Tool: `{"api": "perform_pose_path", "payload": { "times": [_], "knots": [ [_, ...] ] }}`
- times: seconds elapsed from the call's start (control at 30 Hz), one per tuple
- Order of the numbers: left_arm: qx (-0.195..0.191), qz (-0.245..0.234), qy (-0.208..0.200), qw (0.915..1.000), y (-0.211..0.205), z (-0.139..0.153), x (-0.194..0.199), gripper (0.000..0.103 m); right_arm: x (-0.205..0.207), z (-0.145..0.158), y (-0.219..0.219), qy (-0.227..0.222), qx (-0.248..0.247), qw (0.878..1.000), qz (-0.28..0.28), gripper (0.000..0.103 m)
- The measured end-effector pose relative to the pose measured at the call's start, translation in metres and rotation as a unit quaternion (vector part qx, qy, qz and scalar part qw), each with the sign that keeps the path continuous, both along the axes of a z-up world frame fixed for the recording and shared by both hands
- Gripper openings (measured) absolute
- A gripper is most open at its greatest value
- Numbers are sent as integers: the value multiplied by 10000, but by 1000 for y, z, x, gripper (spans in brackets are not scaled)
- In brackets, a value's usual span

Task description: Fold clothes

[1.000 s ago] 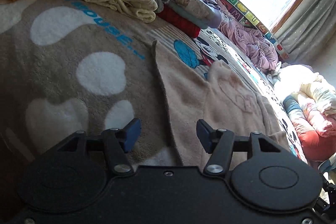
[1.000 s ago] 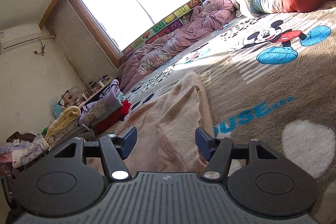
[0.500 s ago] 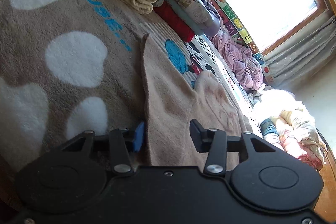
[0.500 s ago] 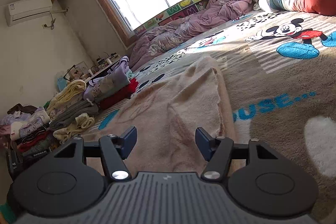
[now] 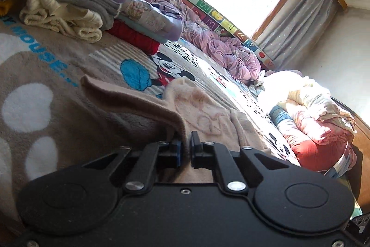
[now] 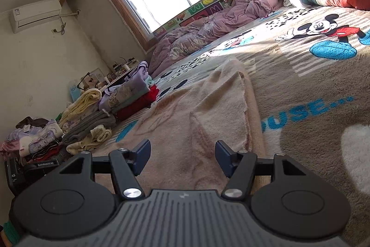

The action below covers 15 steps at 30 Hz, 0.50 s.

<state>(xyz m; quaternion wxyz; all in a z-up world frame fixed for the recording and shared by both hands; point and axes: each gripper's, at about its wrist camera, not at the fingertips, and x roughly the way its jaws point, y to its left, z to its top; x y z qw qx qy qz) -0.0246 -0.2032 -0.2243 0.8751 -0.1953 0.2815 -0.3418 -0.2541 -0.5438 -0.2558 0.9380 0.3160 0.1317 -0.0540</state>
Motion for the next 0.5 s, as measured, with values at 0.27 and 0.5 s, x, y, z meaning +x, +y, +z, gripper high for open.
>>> {"api": "perform_pose_path", "payload": {
  "times": [0.27,0.5],
  "knots": [
    [935,-822,-1120,9859,-83,18,-40,5,4,1,-2,-213,373,9985,350,62],
    [1373,-1418,-1517,9685,-142,16,-67,5,-7,-3,-16,-435,899,9947,262,63]
  ]
}}
